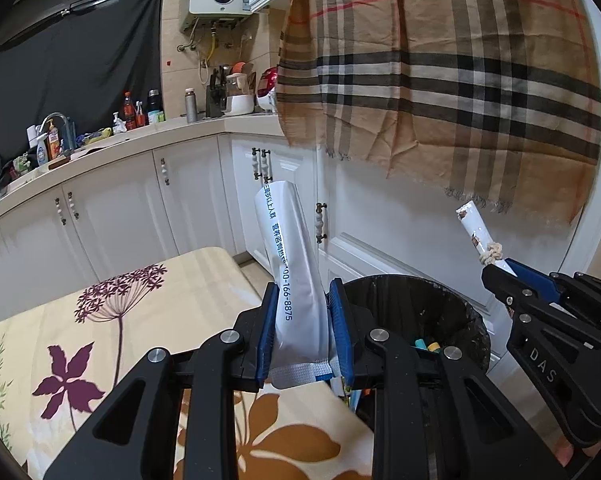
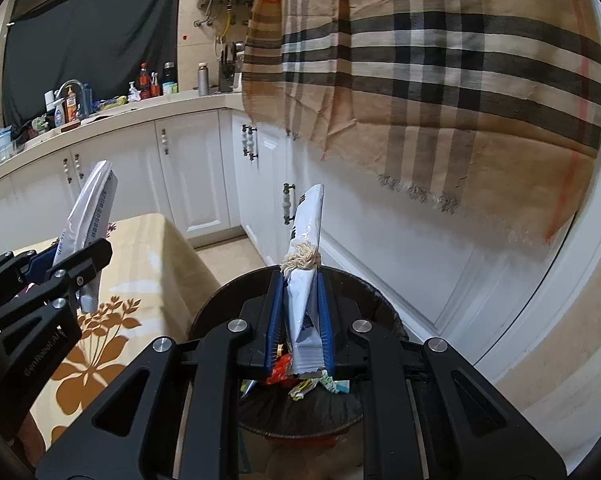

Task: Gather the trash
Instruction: 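Carry the string-tied tube and white packet over the black bin, then open both tools to drop the tube and packet into the bin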

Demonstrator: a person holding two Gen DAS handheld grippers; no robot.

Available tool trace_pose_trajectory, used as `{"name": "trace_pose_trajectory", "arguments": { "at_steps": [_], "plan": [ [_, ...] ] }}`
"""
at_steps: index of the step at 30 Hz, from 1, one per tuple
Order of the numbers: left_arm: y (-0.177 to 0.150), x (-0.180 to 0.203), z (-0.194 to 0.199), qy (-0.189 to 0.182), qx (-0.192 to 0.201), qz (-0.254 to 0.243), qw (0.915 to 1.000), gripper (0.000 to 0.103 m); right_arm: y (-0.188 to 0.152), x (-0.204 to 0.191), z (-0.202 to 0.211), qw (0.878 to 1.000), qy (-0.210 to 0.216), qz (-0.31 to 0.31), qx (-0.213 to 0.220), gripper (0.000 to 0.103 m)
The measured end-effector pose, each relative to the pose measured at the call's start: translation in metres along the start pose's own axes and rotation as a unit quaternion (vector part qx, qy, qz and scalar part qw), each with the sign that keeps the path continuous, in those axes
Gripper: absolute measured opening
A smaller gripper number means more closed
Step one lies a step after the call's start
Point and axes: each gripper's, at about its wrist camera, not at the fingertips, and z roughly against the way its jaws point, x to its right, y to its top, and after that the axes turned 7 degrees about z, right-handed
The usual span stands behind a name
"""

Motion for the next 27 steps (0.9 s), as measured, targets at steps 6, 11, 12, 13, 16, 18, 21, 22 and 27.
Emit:
{"name": "trace_pose_trajectory", "arguments": {
  "at_steps": [6, 11, 12, 13, 16, 18, 21, 22, 27],
  "plan": [
    [0.000, 0.005, -0.016, -0.002, -0.008, -0.004, 1.0000, 0.027, 0.000, 0.006, -0.010, 1.000, -0.006, -0.004, -0.001, 0.017],
    [-0.001, 0.012, -0.028, -0.003, -0.011, -0.011, 0.9999, 0.027, -0.002, 0.009, -0.018, 1.000, -0.009, -0.007, -0.003, 0.017],
    [-0.001, 0.013, -0.031, -0.002, -0.012, -0.013, 0.9998, 0.027, -0.003, 0.009, -0.019, 1.000, -0.010, -0.008, -0.003, 0.017],
    [-0.001, 0.013, -0.033, -0.002, -0.013, -0.014, 0.9998, 0.027, -0.004, 0.010, -0.021, 1.000, -0.010, -0.009, -0.004, 0.017],
    [-0.002, 0.016, -0.040, -0.003, -0.021, -0.016, 0.9997, 0.027, -0.005, 0.012, -0.027, 1.000, -0.012, -0.013, -0.007, 0.017],
    [-0.002, 0.018, -0.046, -0.005, -0.029, -0.018, 0.9994, 0.027, -0.005, 0.014, -0.031, 1.000, -0.012, -0.015, -0.009, 0.017],
    [-0.001, 0.022, -0.052, -0.005, -0.035, -0.022, 0.9991, 0.027, -0.006, 0.017, -0.037, 1.000, -0.014, -0.019, -0.012, 0.017],
    [-0.001, 0.023, -0.055, -0.006, -0.036, -0.024, 0.9991, 0.027, -0.007, 0.018, -0.039, 1.000, -0.014, -0.020, -0.012, 0.017],
    [0.002, 0.031, -0.068, -0.005, -0.042, -0.035, 0.9985, 0.028, -0.009, 0.024, -0.057, 0.999, -0.016, -0.029, -0.021, 0.017]
  ]
}}
